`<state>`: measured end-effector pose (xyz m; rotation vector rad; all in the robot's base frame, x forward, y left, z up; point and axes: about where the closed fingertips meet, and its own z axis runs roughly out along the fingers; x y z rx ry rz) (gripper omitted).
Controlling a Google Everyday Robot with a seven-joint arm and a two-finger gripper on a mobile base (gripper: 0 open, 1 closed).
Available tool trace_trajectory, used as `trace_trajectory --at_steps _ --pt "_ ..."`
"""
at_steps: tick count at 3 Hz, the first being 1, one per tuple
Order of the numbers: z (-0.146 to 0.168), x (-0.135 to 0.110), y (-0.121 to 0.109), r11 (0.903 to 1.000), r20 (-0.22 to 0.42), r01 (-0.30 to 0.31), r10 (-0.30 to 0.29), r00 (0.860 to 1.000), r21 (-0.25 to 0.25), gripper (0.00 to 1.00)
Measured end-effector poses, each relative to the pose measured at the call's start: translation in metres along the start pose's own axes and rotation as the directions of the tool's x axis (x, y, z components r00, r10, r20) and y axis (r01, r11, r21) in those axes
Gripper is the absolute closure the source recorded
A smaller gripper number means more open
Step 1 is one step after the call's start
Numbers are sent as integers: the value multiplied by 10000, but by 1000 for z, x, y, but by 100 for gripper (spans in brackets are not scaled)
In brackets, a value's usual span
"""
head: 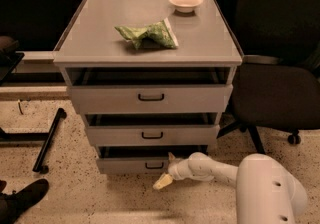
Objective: Open bottom drawer
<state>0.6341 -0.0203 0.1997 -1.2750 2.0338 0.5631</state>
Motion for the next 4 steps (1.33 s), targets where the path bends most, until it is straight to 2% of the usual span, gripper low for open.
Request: trace_trajectory --at_steps 1,2,4 --pt "-13 3 27 9981 -90 -331 327 9994 -521 0" --pt "-12 3 27 9980 -87 -332 327 9994 -531 0" --pt "-7 14 40 9929 -345 -709 679 9971 -954 0"
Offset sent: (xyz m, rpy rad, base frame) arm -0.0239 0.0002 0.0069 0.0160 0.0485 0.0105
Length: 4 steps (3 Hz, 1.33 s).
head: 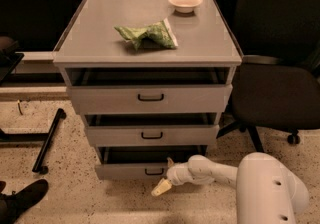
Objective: Open bottom drawer
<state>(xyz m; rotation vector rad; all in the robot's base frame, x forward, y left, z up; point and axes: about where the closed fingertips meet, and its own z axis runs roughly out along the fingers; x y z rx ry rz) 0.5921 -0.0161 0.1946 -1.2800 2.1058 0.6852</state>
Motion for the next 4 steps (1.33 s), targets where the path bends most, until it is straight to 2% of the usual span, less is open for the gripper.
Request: trace_trajectory --at_steps 1,2,3,4 --pt "-4 -4 1 10000 0 -2 2 10000 2 0" --pt "-22 6 -8 9985 -163 -433 438 9989 331 0" --pt "-51 34 11 9857 -699 -1628 1656 9837 446 0" --pt "-50 34 11 9856 -700 -1629 1657 9837 444 0"
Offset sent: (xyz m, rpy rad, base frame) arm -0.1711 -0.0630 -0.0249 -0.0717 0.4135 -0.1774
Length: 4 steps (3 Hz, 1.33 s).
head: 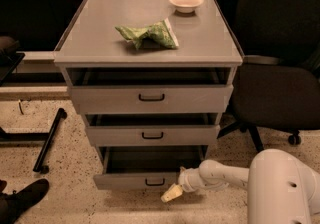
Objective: Open bottom drawer
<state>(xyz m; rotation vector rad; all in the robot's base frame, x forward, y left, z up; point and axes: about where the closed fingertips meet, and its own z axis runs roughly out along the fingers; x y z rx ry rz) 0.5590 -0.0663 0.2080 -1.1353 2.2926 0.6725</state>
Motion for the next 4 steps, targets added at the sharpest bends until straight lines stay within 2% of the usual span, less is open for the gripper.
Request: trace_trajectory --at_steps 1,3,4 --pt "2 10 12 9995 -86 -193 191 9998 -259 0" --pt "-3 8 16 9991 -68 -315 313 9995 -278 0" --pt "-33 34 32 9905 145 -1361 1358 9906 213 0"
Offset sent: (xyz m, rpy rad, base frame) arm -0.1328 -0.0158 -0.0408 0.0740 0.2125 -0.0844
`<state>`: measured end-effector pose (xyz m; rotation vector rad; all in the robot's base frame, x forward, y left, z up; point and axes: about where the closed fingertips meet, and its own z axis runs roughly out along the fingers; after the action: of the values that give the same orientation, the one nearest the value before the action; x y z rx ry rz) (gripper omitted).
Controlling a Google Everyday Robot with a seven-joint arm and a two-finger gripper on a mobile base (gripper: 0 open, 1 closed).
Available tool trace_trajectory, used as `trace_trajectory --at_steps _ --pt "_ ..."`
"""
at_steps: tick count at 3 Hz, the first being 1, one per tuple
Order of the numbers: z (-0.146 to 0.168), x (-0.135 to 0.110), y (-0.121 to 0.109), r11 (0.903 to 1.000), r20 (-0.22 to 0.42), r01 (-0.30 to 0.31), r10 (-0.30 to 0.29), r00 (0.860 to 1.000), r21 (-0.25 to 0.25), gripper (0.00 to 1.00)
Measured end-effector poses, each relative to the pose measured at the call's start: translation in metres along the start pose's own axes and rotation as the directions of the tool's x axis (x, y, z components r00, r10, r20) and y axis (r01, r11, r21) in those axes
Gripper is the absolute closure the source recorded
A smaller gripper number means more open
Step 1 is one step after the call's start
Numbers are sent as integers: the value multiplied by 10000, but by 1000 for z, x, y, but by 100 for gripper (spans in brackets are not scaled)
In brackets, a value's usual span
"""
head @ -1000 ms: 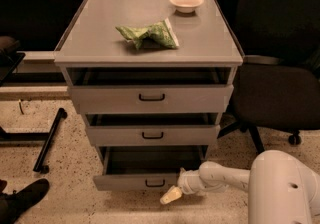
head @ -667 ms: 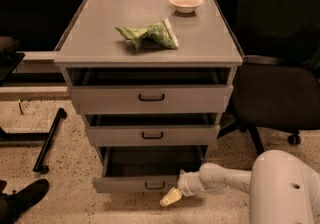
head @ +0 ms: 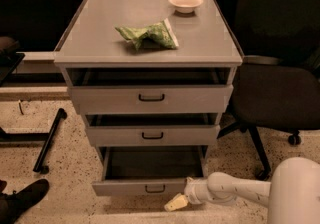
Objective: Open bottom drawer
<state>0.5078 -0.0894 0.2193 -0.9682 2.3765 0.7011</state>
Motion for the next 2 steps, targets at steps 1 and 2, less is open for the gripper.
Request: trace_trajectory --at_steps 1,2 --pt "-1 0 0 10000 1 1 -1 10000 1 0" --pt "-7 -13 3 9996 251 224 -228 9994 150 0"
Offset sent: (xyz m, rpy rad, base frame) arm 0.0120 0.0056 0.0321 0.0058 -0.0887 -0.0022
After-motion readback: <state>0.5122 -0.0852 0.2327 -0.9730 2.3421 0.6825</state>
